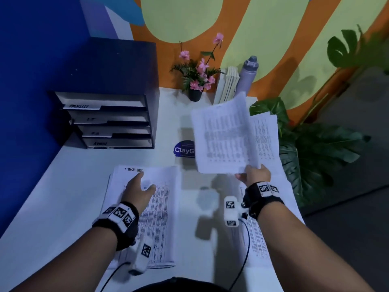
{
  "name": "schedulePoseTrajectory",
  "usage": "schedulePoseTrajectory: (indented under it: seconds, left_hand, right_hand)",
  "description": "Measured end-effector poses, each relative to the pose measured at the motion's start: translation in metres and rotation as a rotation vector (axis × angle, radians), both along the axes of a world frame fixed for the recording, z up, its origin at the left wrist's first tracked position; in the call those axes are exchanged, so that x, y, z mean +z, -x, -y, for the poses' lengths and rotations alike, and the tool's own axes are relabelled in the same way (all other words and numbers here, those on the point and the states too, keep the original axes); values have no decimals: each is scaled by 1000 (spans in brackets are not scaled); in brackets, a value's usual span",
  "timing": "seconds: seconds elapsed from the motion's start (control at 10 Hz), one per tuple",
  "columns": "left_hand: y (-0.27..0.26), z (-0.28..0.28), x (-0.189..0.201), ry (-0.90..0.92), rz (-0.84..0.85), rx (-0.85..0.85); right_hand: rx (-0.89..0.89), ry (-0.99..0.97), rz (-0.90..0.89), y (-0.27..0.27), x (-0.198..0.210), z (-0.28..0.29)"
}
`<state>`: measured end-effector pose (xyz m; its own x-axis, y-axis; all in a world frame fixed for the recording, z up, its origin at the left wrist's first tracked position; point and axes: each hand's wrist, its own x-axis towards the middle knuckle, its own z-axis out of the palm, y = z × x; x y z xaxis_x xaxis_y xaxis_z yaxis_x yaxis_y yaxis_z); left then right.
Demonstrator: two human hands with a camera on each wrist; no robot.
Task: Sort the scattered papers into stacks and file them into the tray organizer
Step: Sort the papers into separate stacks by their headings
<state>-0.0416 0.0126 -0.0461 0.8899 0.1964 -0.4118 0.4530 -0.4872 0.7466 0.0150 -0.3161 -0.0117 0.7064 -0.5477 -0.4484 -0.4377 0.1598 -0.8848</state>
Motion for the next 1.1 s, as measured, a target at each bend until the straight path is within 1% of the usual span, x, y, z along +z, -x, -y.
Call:
schedulePoseTrajectory:
  seconds: [0.1, 0.2, 0.3, 0.4, 0.5, 0.6, 0.7, 0.8, 0.9, 1.0, 1.1]
  left_hand:
    - [6, 1, -11, -109, -42, -51]
    - [13, -4, -21, -291, -109, -113]
    - [23, -6, -27, -454, -192, -190]
    - [35, -9, -30, -525, -261, -251]
    - [43, -16, -35, -600, -337, -309]
    - [48, -22, -38, -600, -411, -347]
    - [54, -22, -37, -551, -430, -393]
    - [59, -17, -36, -506, -413, -459]
    - [62, -13, -38, -481, -376, -522]
    - [62, -16, -37, -394, -223, -480]
    - [54, -30, -36, -282, -49, -278]
  right_hand:
    - [-109, -17, -45, -13, 5, 36]
    - [91, 324, -263, -26, 12, 66]
    - [-53, 296, -226, -37, 5, 86]
    - [-51, 427, -316, -40, -1, 76]
    - [157, 456, -270, -26, -7, 29]
    - [454, 406, -160, -5, -22, -26]
    - [662, 272, -200, 23, -35, -77]
    - [850, 122, -316, 49, -46, -115]
    - [1020, 284, -335, 65, -58, -138]
    - [928, 284, -284, 70, -64, -147]
    - [813, 356, -224, 69, -58, -144]
